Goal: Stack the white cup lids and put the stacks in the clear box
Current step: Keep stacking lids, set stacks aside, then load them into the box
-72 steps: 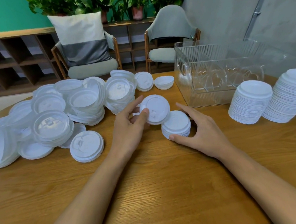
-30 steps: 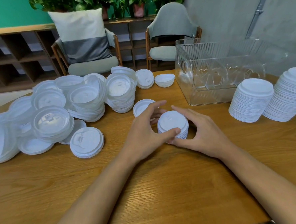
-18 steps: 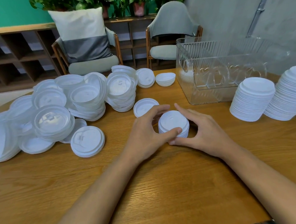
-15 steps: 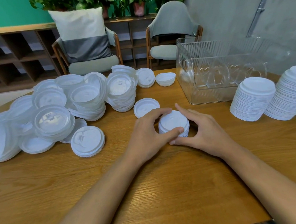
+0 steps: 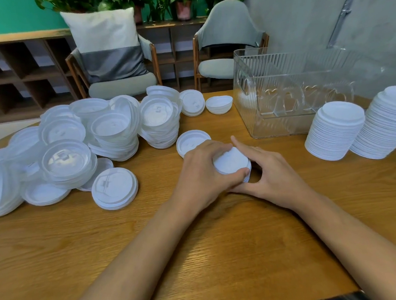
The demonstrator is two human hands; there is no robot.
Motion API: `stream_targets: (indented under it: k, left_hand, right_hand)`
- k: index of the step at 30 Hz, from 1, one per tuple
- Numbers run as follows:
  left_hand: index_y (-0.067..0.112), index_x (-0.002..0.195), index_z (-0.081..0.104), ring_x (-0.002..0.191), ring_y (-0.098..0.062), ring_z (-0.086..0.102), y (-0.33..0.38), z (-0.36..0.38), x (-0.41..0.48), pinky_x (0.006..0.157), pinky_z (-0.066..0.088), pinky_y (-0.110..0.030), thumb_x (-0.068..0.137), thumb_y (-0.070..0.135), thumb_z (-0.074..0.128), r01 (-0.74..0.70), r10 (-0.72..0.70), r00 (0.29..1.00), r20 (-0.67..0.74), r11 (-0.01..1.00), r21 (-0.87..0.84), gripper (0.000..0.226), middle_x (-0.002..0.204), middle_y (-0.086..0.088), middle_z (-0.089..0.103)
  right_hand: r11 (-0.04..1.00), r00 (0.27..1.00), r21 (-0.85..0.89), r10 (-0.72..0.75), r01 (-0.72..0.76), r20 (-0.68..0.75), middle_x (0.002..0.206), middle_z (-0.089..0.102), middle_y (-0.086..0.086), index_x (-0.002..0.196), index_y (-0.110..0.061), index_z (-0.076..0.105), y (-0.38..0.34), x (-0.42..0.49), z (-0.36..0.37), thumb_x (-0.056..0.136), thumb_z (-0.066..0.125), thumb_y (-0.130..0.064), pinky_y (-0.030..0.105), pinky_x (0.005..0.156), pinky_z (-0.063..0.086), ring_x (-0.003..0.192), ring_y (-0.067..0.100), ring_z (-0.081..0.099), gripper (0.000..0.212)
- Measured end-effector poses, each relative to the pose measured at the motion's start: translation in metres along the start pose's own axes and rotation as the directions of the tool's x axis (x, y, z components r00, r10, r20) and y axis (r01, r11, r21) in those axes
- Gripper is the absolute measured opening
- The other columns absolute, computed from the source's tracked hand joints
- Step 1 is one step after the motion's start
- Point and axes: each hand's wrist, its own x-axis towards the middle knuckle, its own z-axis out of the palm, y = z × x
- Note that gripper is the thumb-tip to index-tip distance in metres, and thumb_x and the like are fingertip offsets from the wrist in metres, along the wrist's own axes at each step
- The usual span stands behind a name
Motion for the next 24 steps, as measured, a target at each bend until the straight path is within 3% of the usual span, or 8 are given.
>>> stream_targets:
  k: [7, 12, 15, 17, 19, 21, 24]
  left_hand:
    - [0.025, 0.133, 0.070, 0.121, -0.004, 0.057, -0.002, 0.002, -0.001, 0.106, 0.044, -0.029, 0.077, 0.052, 0.087, 0.016, -0.016, 0.999, 0.027, 1.000, 0.010, 0.065, 0.128, 0.012, 0.069]
    - [0.023, 0.135, 0.068, 0.119, -0.003, 0.058, -0.004, 0.005, -0.003, 0.099, 0.044, -0.020, 0.076, 0.052, 0.088, 0.020, -0.020, 1.000, 0.007, 1.000, -0.021, 0.069, 0.127, 0.011, 0.069]
    - [0.024, 0.135, 0.069, 0.118, 0.002, 0.058, -0.010, 0.002, -0.005, 0.097, 0.042, -0.011, 0.076, 0.055, 0.089, 0.025, -0.023, 0.999, 0.023, 0.997, -0.067, 0.070, 0.127, 0.014, 0.069]
    - [0.027, 0.133, 0.071, 0.118, 0.005, 0.061, -0.015, -0.001, -0.004, 0.100, 0.047, -0.013, 0.081, 0.054, 0.085, 0.030, -0.028, 0.999, 0.015, 0.987, -0.156, 0.060, 0.126, 0.017, 0.071]
    - [0.024, 0.130, 0.074, 0.116, 0.003, 0.066, -0.019, -0.003, -0.003, 0.101, 0.054, -0.025, 0.092, 0.042, 0.079, 0.004, -0.009, 1.000, -0.018, 0.973, -0.231, 0.042, 0.122, 0.016, 0.074]
    - [0.019, 0.124, 0.077, 0.111, 0.000, 0.069, -0.023, -0.003, -0.002, 0.096, 0.058, -0.029, 0.097, 0.026, 0.076, -0.084, 0.071, 0.995, -0.075, 0.977, -0.195, 0.029, 0.118, 0.012, 0.077]
    - [0.016, 0.112, 0.082, 0.109, -0.001, 0.071, -0.028, -0.001, 0.000, 0.091, 0.058, -0.031, 0.095, 0.024, 0.078, -0.175, 0.160, 0.978, -0.134, 0.979, -0.104, 0.020, 0.114, 0.004, 0.079]
  right_hand:
    - [1.000, 1.000, -0.024, -0.015, 0.015, -0.009, 0.142, 0.060, -0.011, 0.161, -0.021, 0.039, 0.000, 0.000, 0.000, 0.065, 0.074, -0.072, 0.003, 0.100, 0.034, 0.127, 0.000, 0.052, 0.114]
    - [0.999, 1.000, -0.041, -0.001, 0.001, -0.006, 0.144, 0.059, -0.009, 0.161, -0.020, 0.038, 0.001, 0.000, 0.000, 0.068, 0.081, -0.064, 0.003, 0.101, 0.033, 0.128, 0.000, 0.051, 0.111]
    - [0.999, 1.000, -0.038, 0.010, -0.010, -0.009, 0.150, 0.056, -0.008, 0.162, -0.024, 0.037, 0.000, -0.001, 0.000, 0.069, 0.081, -0.067, 0.018, 0.112, 0.039, 0.134, 0.002, 0.049, 0.111]
    - [0.999, 1.000, -0.041, 0.024, -0.025, -0.016, 0.153, 0.053, -0.008, 0.162, -0.028, 0.035, -0.001, -0.002, 0.000, 0.068, 0.081, -0.070, 0.027, 0.116, 0.039, 0.139, 0.003, 0.047, 0.112]
    - [0.999, 0.999, -0.043, 0.029, -0.030, -0.025, 0.155, 0.051, -0.009, 0.162, -0.029, 0.035, -0.004, -0.002, 0.000, 0.068, 0.080, -0.071, 0.029, 0.118, 0.037, 0.141, 0.001, 0.044, 0.112]
    - [0.999, 0.999, -0.030, 0.031, -0.031, -0.024, 0.155, 0.050, -0.011, 0.161, -0.030, 0.036, -0.004, -0.002, 0.000, 0.067, 0.080, -0.071, 0.029, 0.119, 0.037, 0.141, -0.001, 0.043, 0.112]
    - [0.999, 0.999, -0.013, 0.039, -0.039, -0.018, 0.154, 0.051, -0.013, 0.161, -0.033, 0.035, -0.001, -0.002, 0.000, 0.067, 0.081, -0.072, 0.030, 0.118, 0.038, 0.141, -0.002, 0.043, 0.111]
